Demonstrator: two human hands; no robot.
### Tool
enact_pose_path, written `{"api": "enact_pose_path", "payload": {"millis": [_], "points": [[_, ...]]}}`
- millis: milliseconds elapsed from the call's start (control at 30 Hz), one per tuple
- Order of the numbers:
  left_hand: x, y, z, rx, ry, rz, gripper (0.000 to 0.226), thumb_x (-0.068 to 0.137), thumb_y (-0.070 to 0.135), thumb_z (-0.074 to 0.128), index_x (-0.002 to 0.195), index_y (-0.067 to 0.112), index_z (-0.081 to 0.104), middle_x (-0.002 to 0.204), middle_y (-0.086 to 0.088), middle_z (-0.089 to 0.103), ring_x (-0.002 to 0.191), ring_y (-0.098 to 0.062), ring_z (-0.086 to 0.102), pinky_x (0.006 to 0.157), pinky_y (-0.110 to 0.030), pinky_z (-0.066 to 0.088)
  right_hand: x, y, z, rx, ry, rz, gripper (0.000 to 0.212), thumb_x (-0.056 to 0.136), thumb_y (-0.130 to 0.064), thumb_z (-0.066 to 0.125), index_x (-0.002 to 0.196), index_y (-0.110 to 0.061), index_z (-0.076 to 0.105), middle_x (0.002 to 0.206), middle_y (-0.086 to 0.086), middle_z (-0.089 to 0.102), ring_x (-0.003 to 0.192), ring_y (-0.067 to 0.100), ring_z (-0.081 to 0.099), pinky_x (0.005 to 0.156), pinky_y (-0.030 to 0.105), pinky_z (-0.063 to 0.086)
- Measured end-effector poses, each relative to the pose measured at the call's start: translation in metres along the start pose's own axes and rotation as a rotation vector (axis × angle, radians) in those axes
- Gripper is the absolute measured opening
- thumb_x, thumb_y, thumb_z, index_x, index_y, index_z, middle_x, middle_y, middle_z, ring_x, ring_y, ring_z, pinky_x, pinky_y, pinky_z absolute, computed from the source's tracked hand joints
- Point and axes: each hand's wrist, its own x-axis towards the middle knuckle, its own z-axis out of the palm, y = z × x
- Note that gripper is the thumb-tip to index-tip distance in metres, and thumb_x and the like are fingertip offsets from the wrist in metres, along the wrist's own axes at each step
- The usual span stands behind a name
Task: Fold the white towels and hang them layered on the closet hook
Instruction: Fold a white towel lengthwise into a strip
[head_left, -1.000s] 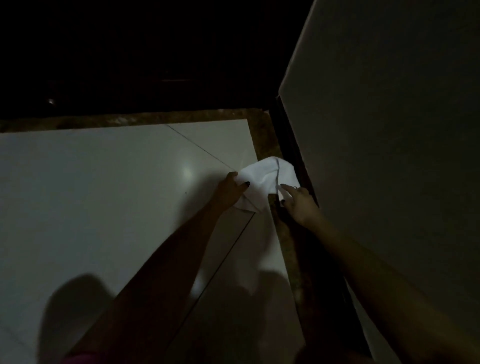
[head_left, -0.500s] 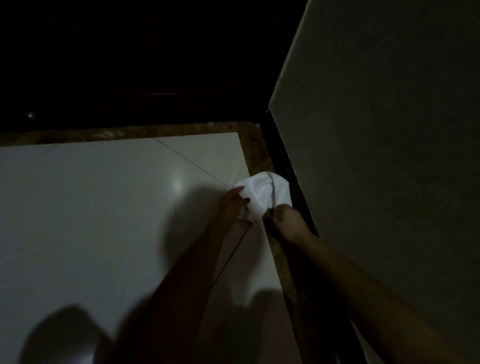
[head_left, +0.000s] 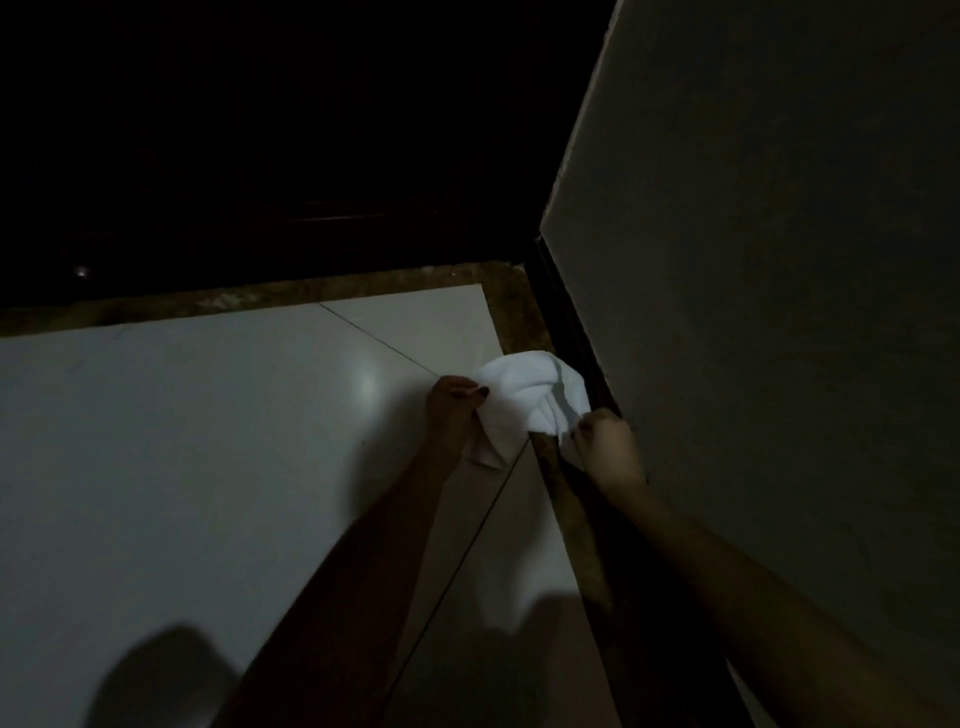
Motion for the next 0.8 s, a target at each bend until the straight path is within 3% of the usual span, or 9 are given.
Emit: {"api": "enact_pose_path", "payload": {"millis": [100, 167, 267, 433, 500, 567, 667, 733, 800], "points": [[-0.008, 0.035, -0.009, 0.031, -0.137, 0.068, 0.020, 0.075, 0.019, 0.070, 0.078, 0.004, 0.057, 0.077, -0.010, 0.054, 0.074, -0.020, 0.055, 0.065, -0.033, 0.047, -0.002, -0.014, -0.021, 0.042, 0.073, 0.012, 0.018, 0.097, -0.006, 0.050, 0.098, 0.005, 0.064, 0.099, 0.023, 0.065, 0.095, 0.036, 0.062, 0.081, 0.036, 0.045], [-0.013, 0.061, -0.013, 0.033, -0.150, 0.039, 0.019, 0.079, 0.018, 0.069, 0.088, 0.002, 0.063, 0.086, -0.012, 0.058, 0.078, -0.022, 0.057, 0.067, -0.031, 0.049, -0.009, -0.026, -0.041, 0.093, 0.148, 0.003, 0.015, 0.097, -0.004, 0.051, 0.100, 0.005, 0.062, 0.097, 0.021, 0.065, 0.092, 0.031, 0.063, 0.076, 0.031, 0.044], [-0.031, 0.101, -0.024, 0.046, -0.034, -0.008, 0.018, 0.092, 0.008, 0.063, 0.106, -0.004, 0.063, 0.093, -0.015, 0.059, 0.076, -0.021, 0.056, 0.069, -0.031, 0.049, -0.029, -0.051, -0.088, 0.230, 0.164, 0.015, 0.016, 0.093, 0.002, 0.054, 0.108, 0.005, 0.057, 0.099, 0.020, 0.064, 0.090, 0.028, 0.061, 0.072, 0.028, 0.042], [-0.091, 0.202, -0.056, 0.008, 0.029, -0.069, 0.005, 0.096, 0.015, 0.061, 0.092, 0.012, 0.064, 0.089, -0.006, 0.061, 0.085, -0.022, 0.057, 0.076, -0.036, 0.050, -0.067, -0.105, -0.193, 0.195, 0.099, 0.025, 0.022, 0.095, 0.000, 0.052, 0.113, 0.007, 0.062, 0.108, 0.024, 0.066, 0.102, 0.036, 0.063, 0.082, 0.031, 0.046], [-0.117, 0.256, -0.071, -0.003, 0.070, -0.083, 0.014, 0.095, 0.017, 0.062, 0.105, 0.007, 0.064, 0.098, -0.009, 0.063, 0.093, -0.026, 0.059, 0.088, -0.043, 0.052, -0.082, -0.135, -0.243, 0.209, 0.094, 0.057, 0.026, 0.096, -0.001, 0.050, 0.119, 0.007, 0.060, 0.114, 0.024, 0.064, 0.107, 0.037, 0.061, 0.088, 0.038, 0.048], [-0.141, 0.315, -0.088, -0.014, 0.139, -0.063, 0.023, 0.094, 0.017, 0.063, 0.111, 0.001, 0.063, 0.106, -0.015, 0.063, 0.100, -0.030, 0.059, 0.093, -0.045, 0.049, -0.095, -0.166, -0.295, 0.208, 0.073, 0.045, 0.022, 0.096, 0.001, 0.047, 0.108, 0.010, 0.063, 0.105, 0.026, 0.065, 0.100, 0.039, 0.061, 0.082, 0.042, 0.048], [-0.186, 0.410, -0.117, -0.005, 0.132, 0.067, 0.009, 0.097, 0.013, 0.057, 0.090, 0.011, 0.063, 0.085, -0.008, 0.058, 0.084, -0.023, 0.055, 0.078, -0.038, 0.046, -0.117, -0.219, -0.379, 0.180, 0.009, 0.001, 0.021, 0.094, 0.001, 0.047, 0.087, 0.012, 0.064, 0.088, 0.025, 0.064, 0.086, 0.037, 0.061, 0.068, 0.041, 0.046], [-0.216, 0.476, -0.137, 0.033, 0.133, 0.135, 0.011, 0.098, 0.014, 0.055, 0.090, 0.009, 0.062, 0.078, -0.007, 0.054, 0.074, -0.020, 0.050, 0.065, -0.032, 0.042, -0.132, -0.255, -0.437, 0.178, -0.027, -0.044, 0.021, 0.094, -0.001, 0.050, 0.078, 0.004, 0.063, 0.079, 0.016, 0.063, 0.079, 0.029, 0.059, 0.063, 0.035, 0.044], [-0.249, 0.543, -0.157, 0.046, 0.143, 0.181, 0.015, 0.098, 0.016, 0.055, 0.097, 0.002, 0.061, 0.080, -0.011, 0.054, 0.072, -0.022, 0.049, 0.063, -0.032, 0.042, -0.149, -0.294, -0.495, 0.194, -0.031, -0.097, 0.021, 0.095, -0.005, 0.051, 0.076, -0.003, 0.059, 0.076, 0.010, 0.059, 0.078, 0.025, 0.056, 0.061, 0.032, 0.039]]}}
